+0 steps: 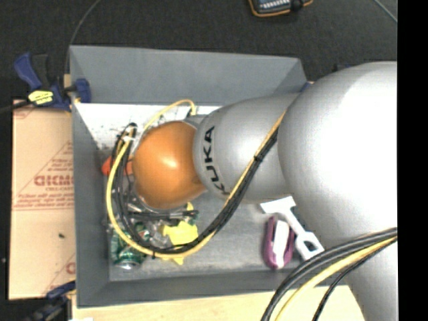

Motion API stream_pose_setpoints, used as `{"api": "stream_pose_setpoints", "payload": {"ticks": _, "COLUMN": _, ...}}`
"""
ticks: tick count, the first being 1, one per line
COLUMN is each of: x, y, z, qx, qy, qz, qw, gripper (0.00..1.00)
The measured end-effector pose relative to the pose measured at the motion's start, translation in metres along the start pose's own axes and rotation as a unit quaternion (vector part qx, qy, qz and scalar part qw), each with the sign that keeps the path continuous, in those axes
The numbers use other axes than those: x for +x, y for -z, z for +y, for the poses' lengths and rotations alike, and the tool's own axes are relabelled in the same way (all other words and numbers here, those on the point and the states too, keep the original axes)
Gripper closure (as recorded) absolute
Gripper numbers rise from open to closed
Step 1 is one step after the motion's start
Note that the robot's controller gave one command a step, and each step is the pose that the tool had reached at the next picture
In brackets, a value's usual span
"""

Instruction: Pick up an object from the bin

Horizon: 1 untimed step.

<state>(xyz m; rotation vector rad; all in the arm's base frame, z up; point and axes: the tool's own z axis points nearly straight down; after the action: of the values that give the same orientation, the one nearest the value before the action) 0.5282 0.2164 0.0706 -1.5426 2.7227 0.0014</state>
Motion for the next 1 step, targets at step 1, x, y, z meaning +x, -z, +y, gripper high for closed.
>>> {"api": "stream_pose_setpoints", "payload": {"ticks": 1, "x": -0.0037, "y": -0.0001, "z": -0.0453, "qx": -0.004, "qy": 0.003, "qz": 0.0008, "qw": 1.0, "gripper": 1.0}}
